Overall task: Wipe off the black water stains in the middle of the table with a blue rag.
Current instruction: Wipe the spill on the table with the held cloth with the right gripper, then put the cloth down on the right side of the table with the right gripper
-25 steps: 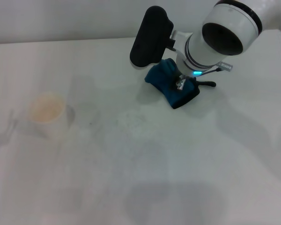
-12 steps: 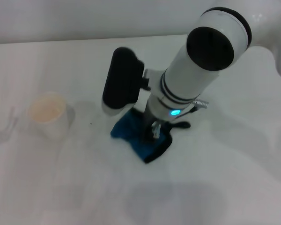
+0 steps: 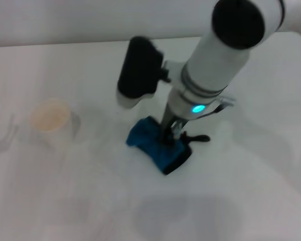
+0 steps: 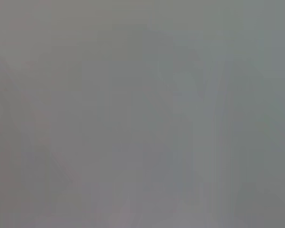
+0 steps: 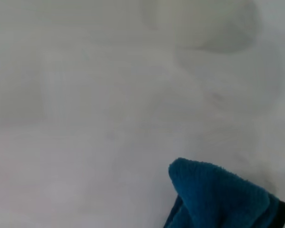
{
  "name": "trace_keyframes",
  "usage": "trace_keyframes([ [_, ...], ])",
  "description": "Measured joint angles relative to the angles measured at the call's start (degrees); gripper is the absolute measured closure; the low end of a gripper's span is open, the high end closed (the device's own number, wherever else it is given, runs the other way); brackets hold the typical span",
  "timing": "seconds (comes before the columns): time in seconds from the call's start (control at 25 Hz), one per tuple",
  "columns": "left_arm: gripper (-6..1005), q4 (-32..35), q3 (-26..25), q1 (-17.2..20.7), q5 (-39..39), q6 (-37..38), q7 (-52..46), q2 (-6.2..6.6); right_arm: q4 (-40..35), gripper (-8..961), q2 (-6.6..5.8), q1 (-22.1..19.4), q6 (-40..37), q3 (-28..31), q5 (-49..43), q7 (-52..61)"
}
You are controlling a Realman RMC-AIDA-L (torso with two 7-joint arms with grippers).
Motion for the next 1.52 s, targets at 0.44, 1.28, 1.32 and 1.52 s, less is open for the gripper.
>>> trace_keyframes([
  [0.44, 107, -1.86, -0.1, 0.06, -0.13, -0.02, -0.15, 0.0, -5.59, 785, -0.42, -6.49, 13.31, 21.05, -20.18, -0.22],
  [1.28, 107, -5.01, -0.18, -2.07, -0.32, -0.12, -0.58, 0.18, -5.15, 737, -0.31, -13.49, 17.02, 29.29, -22.21, -0.39],
  [1.32, 107, -5.03, -0.18, -2.06, -0.32, -0.14, -0.58, 0.18, -5.09, 735, -0.27, -13.55, 17.16, 29.68, -22.18, -0.34],
  [1.52, 108, -5.06, -0.18, -1.84, -0.27, -0.17, -0.61, 0.18, -5.07, 724, -0.19, -14.26, 17.31, 30.36, -21.71, -0.21],
])
